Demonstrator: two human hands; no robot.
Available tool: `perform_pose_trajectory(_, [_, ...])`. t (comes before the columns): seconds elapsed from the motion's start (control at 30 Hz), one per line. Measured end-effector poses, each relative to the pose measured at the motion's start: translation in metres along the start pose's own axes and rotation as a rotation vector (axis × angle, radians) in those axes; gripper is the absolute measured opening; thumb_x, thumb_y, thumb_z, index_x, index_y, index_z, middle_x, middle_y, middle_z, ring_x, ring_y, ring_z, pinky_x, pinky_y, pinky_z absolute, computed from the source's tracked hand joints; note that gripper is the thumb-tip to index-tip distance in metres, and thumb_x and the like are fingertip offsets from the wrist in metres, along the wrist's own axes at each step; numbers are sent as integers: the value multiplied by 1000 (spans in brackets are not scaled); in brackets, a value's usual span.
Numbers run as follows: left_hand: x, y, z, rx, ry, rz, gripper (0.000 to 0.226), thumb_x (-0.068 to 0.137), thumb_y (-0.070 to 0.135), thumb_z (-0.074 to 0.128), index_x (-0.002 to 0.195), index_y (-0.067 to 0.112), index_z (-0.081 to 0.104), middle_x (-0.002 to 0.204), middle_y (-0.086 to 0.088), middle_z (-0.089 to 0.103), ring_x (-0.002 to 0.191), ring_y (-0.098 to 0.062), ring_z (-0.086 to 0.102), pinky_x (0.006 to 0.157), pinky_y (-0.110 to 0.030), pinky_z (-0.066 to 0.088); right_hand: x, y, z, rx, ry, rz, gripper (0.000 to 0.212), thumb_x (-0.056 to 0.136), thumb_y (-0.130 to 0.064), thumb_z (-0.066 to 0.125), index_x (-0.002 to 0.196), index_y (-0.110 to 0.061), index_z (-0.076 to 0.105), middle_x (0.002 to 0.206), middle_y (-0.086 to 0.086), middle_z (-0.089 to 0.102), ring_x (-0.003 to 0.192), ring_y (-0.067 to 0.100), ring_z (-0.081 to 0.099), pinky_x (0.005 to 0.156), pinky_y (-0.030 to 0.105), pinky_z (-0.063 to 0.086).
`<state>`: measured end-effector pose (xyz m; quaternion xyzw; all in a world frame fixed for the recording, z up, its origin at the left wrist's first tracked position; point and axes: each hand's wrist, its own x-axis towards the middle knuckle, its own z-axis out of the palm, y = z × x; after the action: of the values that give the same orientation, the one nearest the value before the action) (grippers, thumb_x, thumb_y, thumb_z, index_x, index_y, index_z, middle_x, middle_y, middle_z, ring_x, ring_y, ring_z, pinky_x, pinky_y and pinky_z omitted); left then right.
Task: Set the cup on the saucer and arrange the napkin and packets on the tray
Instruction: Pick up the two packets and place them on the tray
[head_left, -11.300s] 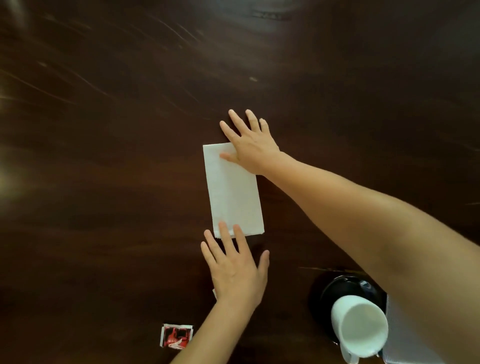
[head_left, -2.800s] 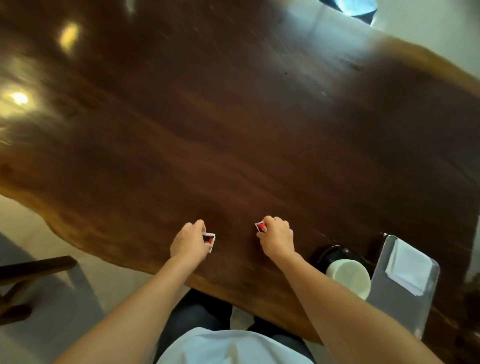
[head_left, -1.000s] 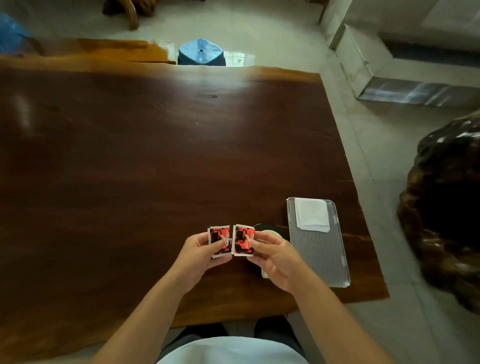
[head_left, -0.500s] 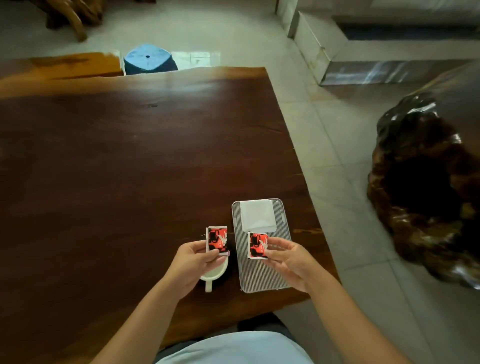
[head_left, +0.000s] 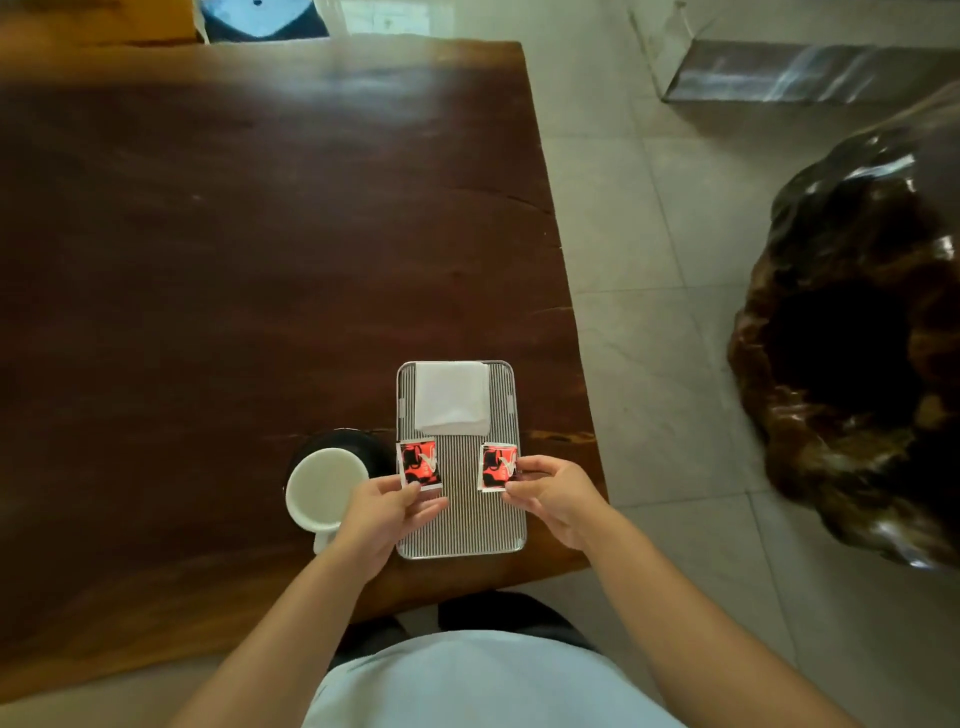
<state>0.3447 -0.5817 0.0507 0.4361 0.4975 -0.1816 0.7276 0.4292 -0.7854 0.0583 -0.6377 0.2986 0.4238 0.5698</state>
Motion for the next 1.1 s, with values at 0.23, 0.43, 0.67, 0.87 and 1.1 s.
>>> perform_pose_trajectory(0.23, [33, -42, 6, 51, 91, 24, 16, 101, 9, 55, 90, 2, 65, 98, -21, 74, 87, -29, 77, 70, -30, 64, 32, 19, -3, -150, 60, 28, 35, 81, 10, 74, 109, -9, 66, 103, 12, 70, 88, 22, 73, 64, 24, 62])
perform_pose_trajectory(0.43, [56, -65, 7, 259, 199, -9, 14, 100, 12, 57, 88, 11, 64, 89, -16, 76, 76, -24, 78, 76, -38, 64, 51, 31, 2, -334, 150, 11, 18, 82, -2, 78, 93, -11, 67, 95, 10, 71, 78, 18, 76, 71, 30, 64])
perform_pose_trajectory(0.67, [57, -63, 9, 481, 313, 21, 19, 97, 21, 64, 86, 7, 69, 75, -12, 77, 62, -19, 77, 69, -40, 65, 53, 36, 7, -666, 227, -78, 11, 87, -18, 77, 85, -14, 67, 90, 7, 70, 71, 15, 74, 62, 25, 62])
perform_pose_trajectory(0.87, [56, -62, 7, 477, 315, -6, 24, 96, 23, 66, 84, 3, 69, 71, -15, 76, 68, -25, 77, 71, -44, 65, 53, 50, 10, -857, 280, -174, 15, 89, -25, 74, 84, -16, 64, 86, 2, 65, 77, 17, 66, 67, 31, 59])
perform_pose_trajectory(1.1, [45, -55, 5, 538, 290, -4, 28, 95, 23, 68, 77, 2, 69, 70, -13, 76, 67, -24, 77, 75, -44, 65, 45, 57, 8, -895, 279, -254, 21, 91, -24, 72, 78, -25, 55, 77, -6, 56, 65, 8, 53, 49, 18, 37])
